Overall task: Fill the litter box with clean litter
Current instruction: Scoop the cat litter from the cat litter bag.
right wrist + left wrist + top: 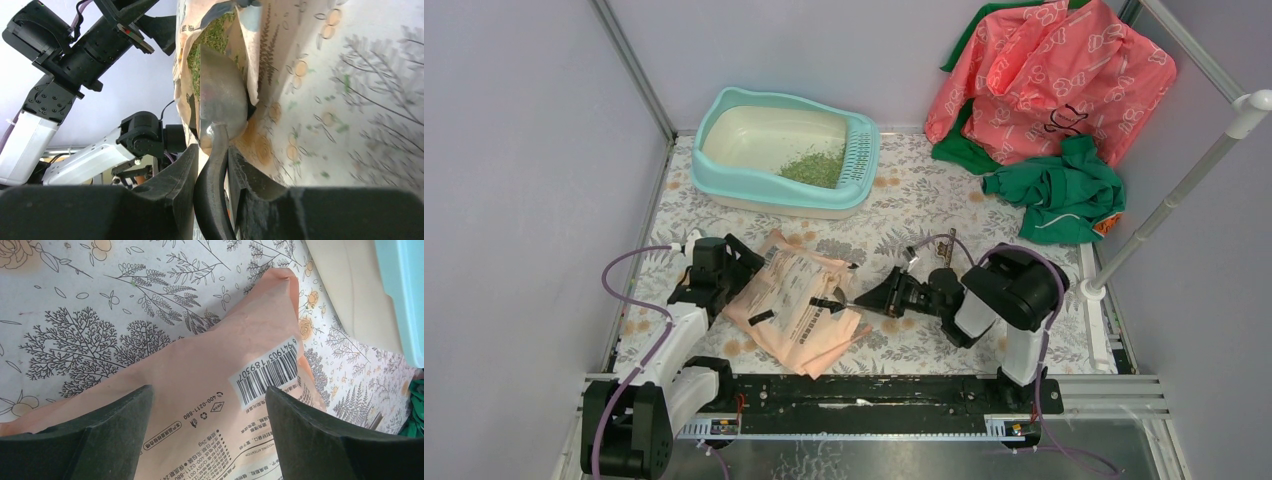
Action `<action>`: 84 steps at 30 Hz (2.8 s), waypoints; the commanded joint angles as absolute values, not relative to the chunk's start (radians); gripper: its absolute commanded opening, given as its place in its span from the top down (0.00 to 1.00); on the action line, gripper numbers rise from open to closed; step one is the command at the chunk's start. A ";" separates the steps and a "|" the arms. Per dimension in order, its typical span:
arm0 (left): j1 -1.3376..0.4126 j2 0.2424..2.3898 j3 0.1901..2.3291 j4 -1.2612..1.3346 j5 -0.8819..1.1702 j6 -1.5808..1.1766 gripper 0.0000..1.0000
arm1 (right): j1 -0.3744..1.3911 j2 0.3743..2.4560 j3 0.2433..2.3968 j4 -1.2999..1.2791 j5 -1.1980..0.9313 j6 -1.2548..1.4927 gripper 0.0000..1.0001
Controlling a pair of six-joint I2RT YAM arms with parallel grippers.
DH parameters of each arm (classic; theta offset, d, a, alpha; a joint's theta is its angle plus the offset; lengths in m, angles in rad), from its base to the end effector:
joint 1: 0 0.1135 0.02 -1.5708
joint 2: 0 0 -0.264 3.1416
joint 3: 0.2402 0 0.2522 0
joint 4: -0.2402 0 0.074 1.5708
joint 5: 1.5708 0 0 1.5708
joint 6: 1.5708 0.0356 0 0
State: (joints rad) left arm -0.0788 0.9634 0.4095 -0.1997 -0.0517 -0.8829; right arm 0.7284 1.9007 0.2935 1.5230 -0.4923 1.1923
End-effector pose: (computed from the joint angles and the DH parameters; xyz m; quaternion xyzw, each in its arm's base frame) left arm 0.1887 -0.0131 0.1775 -0.3684 0.8402 -0.1627 0.3631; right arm 0.1840 0.1867 0.1074 0.0037 0.7328 0.6406 0.2292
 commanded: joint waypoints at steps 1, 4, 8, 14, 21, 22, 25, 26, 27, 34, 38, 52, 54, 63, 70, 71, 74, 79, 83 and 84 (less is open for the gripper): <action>-0.083 0.947 0.428 -0.211 -0.047 -0.881 0.10 | 0.680 1.809 0.222 1.706 -0.516 1.162 1.00; -0.082 0.946 0.426 -0.206 -0.042 -0.882 0.10 | 0.650 1.764 0.168 1.706 -0.515 1.157 1.00; -0.083 0.942 0.428 -0.210 -0.040 -0.882 0.10 | 0.590 1.715 0.117 1.706 -0.542 1.160 1.00; -0.083 0.934 0.439 -0.222 -0.041 -0.874 0.10 | 0.509 1.678 0.063 1.708 -0.597 1.177 1.00; -0.081 0.933 0.440 -0.224 -0.038 -0.874 0.09 | 0.448 1.653 0.019 1.707 -0.656 1.206 1.00; -0.080 0.933 0.441 -0.225 -0.038 -0.874 0.09 | 0.434 1.648 0.011 1.708 -0.666 1.210 1.00; -0.079 0.932 0.449 -0.228 -0.036 -0.870 0.09 | 0.386 1.626 0.000 1.707 -0.704 1.220 1.00; -0.078 0.931 0.450 -0.231 -0.037 -0.869 0.09 | 0.370 1.621 -0.021 1.707 -0.717 1.223 1.00; -0.077 0.930 0.452 -0.232 -0.036 -0.868 0.09 | 0.361 1.618 -0.029 1.707 -0.725 1.225 1.00; -0.075 0.924 0.468 -0.241 -0.031 -0.868 0.09 | 0.339 1.632 -0.061 1.708 -0.747 1.223 1.00; -0.075 0.919 0.482 -0.254 -0.033 -0.864 0.09 | 0.322 1.621 -0.080 1.708 -0.765 1.224 1.00; -0.075 0.913 0.508 -0.270 -0.035 -0.865 0.09 | 0.291 1.614 -0.138 1.706 -0.801 1.218 1.00; -0.075 0.912 0.508 -0.272 -0.035 -0.865 0.09 | 0.292 1.621 -0.148 1.704 -0.805 1.212 1.00; -0.075 0.912 0.505 -0.273 -0.036 -0.865 0.09 | 0.291 1.660 -0.175 1.703 -0.833 1.183 1.00; -0.075 0.911 0.505 -0.273 -0.040 -0.865 0.08 | 0.285 1.655 -0.175 1.700 -0.833 1.193 1.00; -0.075 0.912 0.505 -0.272 -0.039 -0.865 0.08 | 0.282 1.656 -0.174 1.698 -0.833 1.194 1.00; -0.075 0.919 0.507 -0.269 -0.037 -0.865 0.08 | 0.257 1.660 -0.172 1.700 -0.847 1.197 1.00; -0.075 0.919 0.511 -0.265 -0.029 -0.867 0.09 | 0.234 1.645 -0.159 1.702 -0.883 1.221 1.00; -0.075 0.926 0.508 -0.256 -0.020 -0.872 0.09 | 0.227 1.606 -0.149 1.701 -0.902 1.255 1.00; -0.075 0.928 0.506 -0.253 -0.017 -0.873 0.09 | 0.225 1.597 -0.148 1.699 -0.907 1.264 1.00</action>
